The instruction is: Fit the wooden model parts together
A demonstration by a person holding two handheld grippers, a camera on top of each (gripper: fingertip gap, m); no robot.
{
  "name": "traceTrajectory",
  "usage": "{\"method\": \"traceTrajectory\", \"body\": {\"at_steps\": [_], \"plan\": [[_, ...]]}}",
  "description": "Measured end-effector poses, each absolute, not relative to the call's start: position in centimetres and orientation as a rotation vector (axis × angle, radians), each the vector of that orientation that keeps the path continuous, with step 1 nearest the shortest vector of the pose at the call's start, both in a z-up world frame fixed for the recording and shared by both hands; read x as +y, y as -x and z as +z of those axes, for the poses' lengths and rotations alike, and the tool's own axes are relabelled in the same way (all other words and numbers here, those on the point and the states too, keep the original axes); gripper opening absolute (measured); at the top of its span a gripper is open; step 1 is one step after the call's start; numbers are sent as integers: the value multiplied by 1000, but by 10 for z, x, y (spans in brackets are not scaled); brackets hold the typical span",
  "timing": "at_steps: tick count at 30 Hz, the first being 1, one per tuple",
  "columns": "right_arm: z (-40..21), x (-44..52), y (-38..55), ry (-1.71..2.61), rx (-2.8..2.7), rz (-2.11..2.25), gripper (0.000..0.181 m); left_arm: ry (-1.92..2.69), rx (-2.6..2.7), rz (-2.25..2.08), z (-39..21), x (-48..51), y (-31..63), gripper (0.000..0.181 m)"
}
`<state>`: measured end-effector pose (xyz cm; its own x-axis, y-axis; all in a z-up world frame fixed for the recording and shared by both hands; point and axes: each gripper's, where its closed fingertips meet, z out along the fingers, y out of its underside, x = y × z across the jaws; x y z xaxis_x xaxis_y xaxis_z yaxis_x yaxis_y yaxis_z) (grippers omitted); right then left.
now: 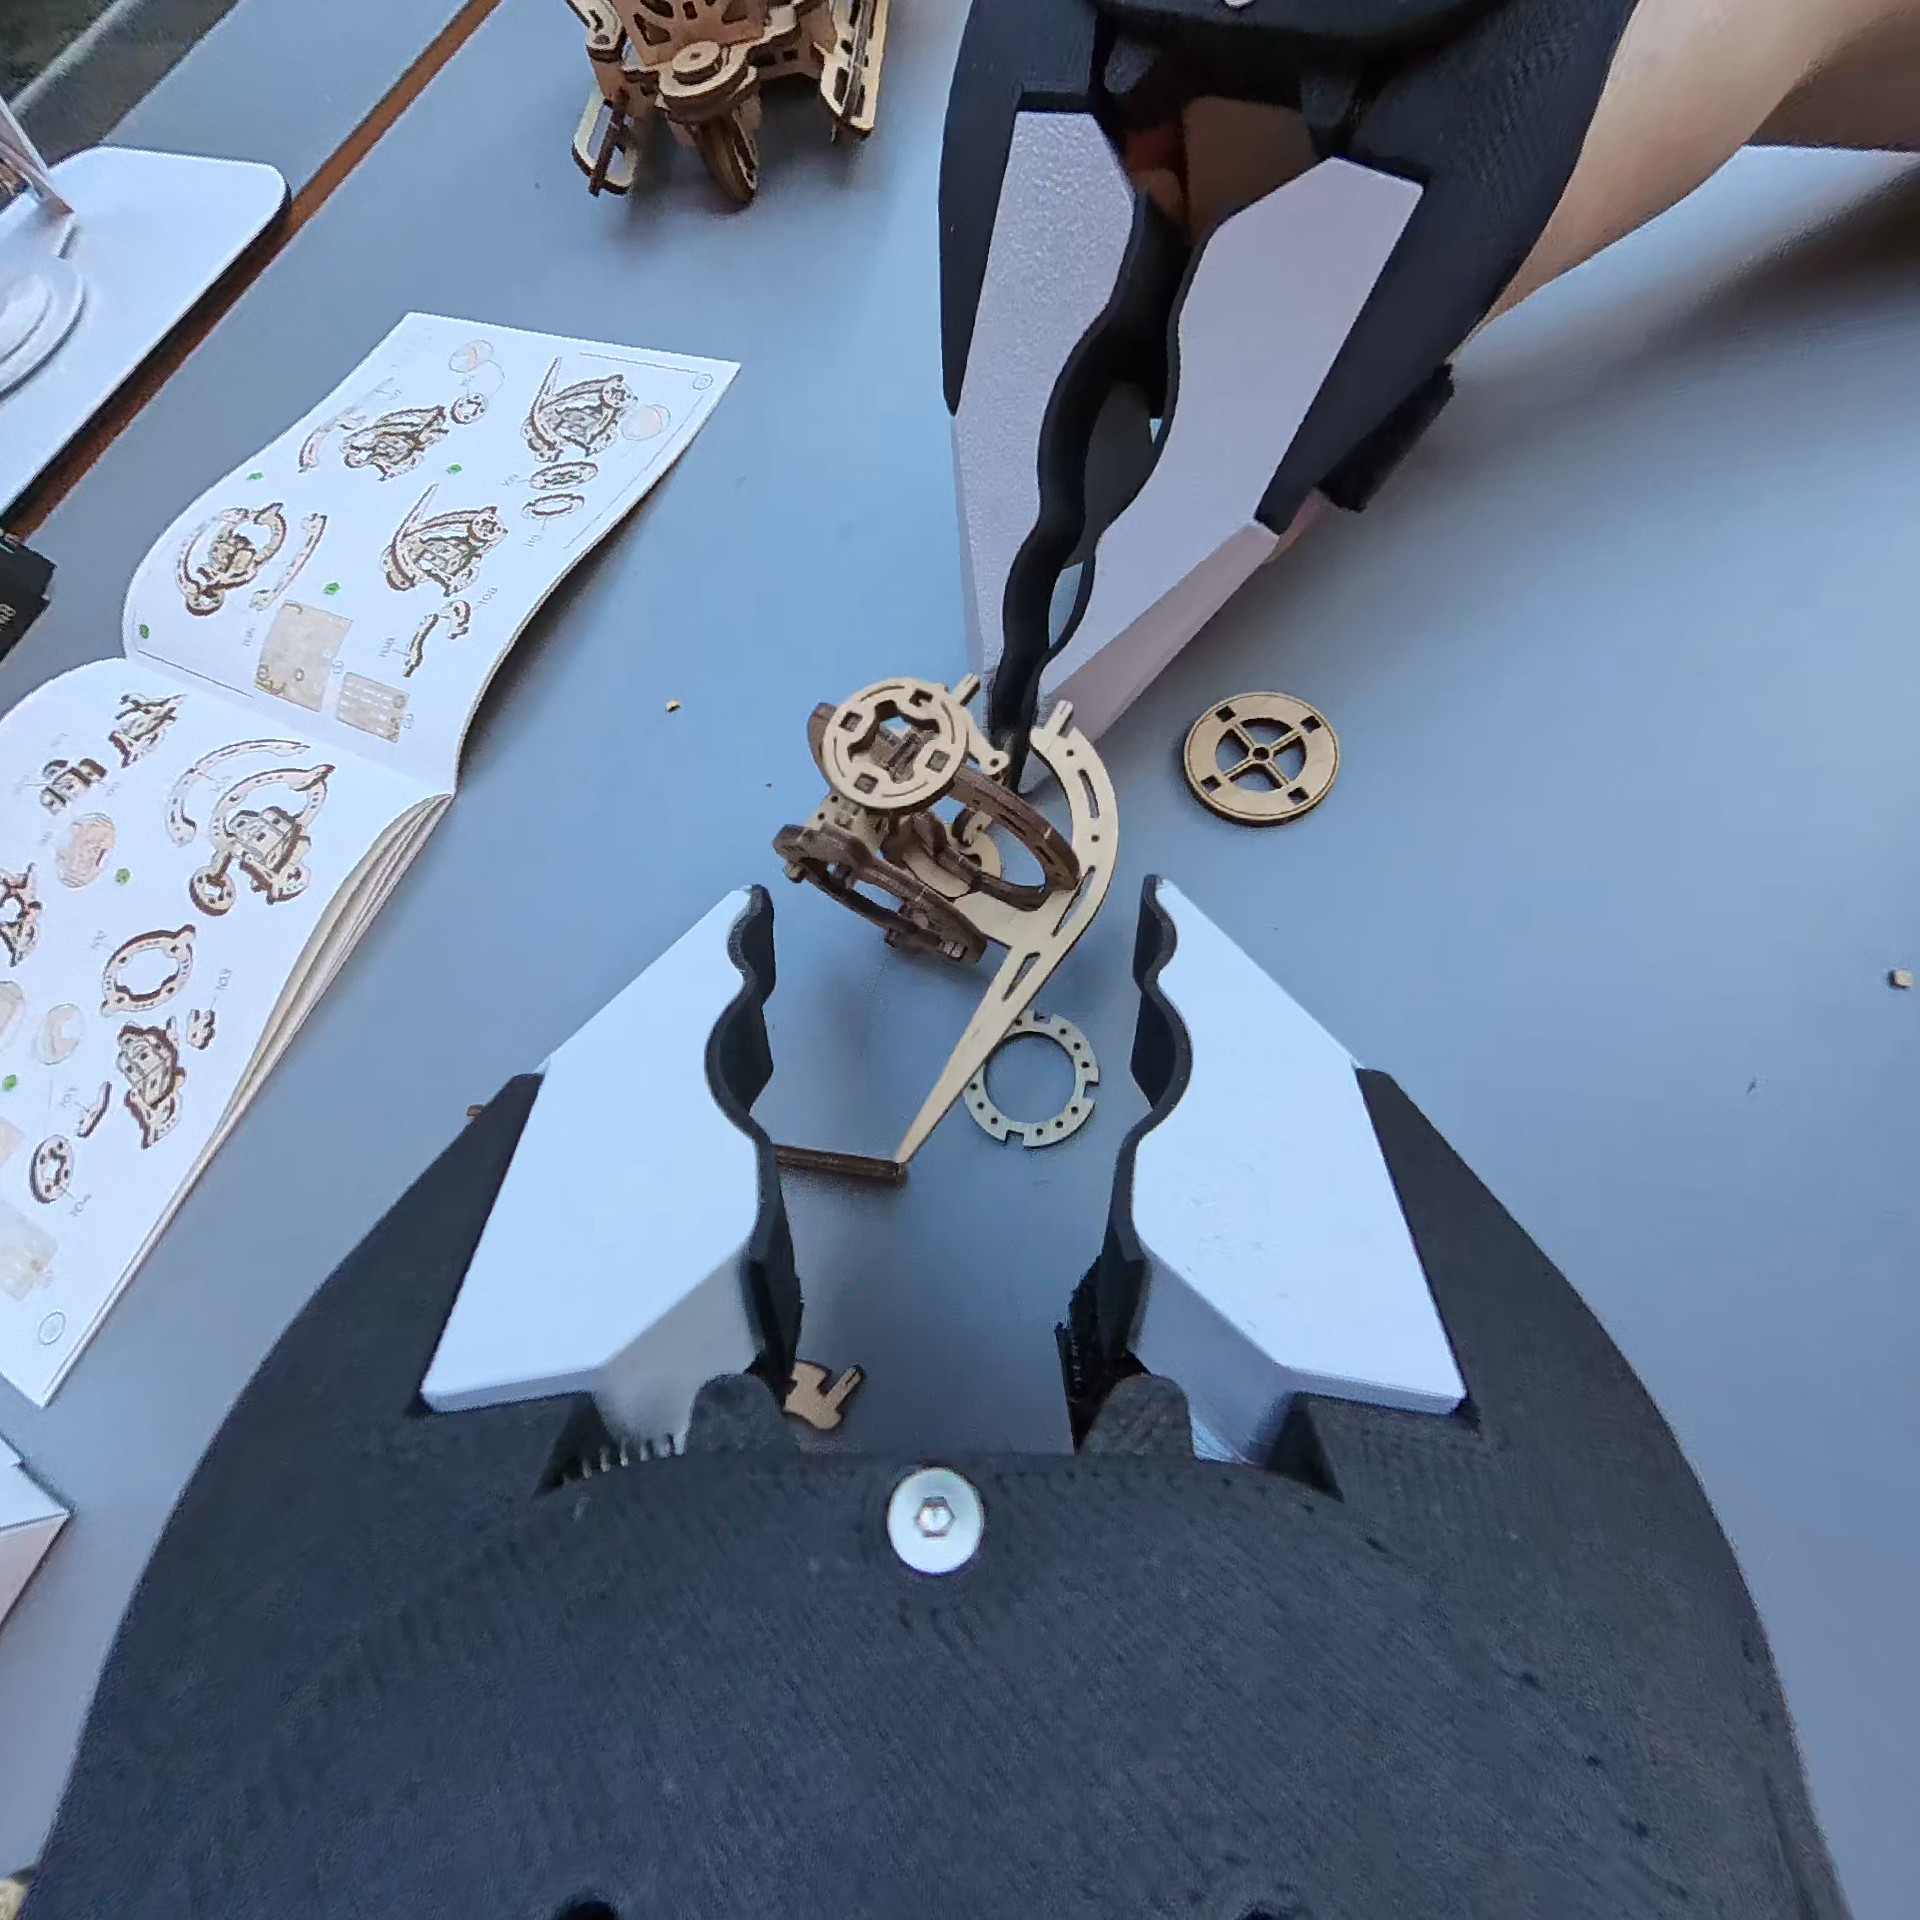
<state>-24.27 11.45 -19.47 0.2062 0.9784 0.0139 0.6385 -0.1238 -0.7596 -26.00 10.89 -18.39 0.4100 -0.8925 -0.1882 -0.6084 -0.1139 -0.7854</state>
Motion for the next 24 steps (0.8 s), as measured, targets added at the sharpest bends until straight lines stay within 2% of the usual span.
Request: {"method": "traceTrajectory", "body": {"at_steps": [6,15,20,24], "plan": [[-195,115,242,1838,-1498,676,7,1832,1286,-458,-182,108,267,66],[-192,107,236,1875,-1514,750,1,1835,1224,-462,-168,103,291,62],[-182,106,206,1956,-1463,701,1,1795,1058,-585,-137,83,312,45],[-136,88,203,1866,-1399,796,1,1732,1100,-644,-116,61,293,32]]}}
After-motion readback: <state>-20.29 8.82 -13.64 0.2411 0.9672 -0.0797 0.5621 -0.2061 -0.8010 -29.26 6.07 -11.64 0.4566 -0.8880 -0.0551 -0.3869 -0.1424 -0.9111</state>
